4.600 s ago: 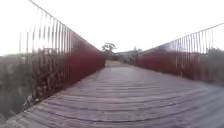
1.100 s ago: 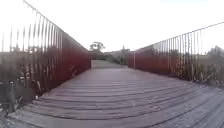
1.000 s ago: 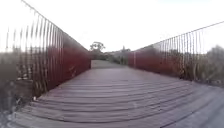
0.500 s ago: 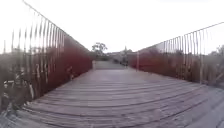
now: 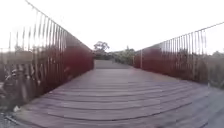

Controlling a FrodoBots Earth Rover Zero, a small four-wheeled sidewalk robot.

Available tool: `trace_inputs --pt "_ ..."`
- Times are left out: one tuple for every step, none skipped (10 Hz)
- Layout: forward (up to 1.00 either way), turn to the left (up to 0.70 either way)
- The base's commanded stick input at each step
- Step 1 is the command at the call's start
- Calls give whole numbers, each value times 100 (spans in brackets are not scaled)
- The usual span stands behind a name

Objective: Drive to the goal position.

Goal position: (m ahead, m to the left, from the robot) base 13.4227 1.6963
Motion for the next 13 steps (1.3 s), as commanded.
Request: trace_inputs --pt "70 0" --pt "70 0" --pt "70 0" --pt "70 0" --pt "70 -6" --pt "70 -19" --pt "70 -31" --pt "70 -35" --pt "70 -35" --pt "70 -35" --pt "70 -13" --pt "70 -7" --pt "70 -2"
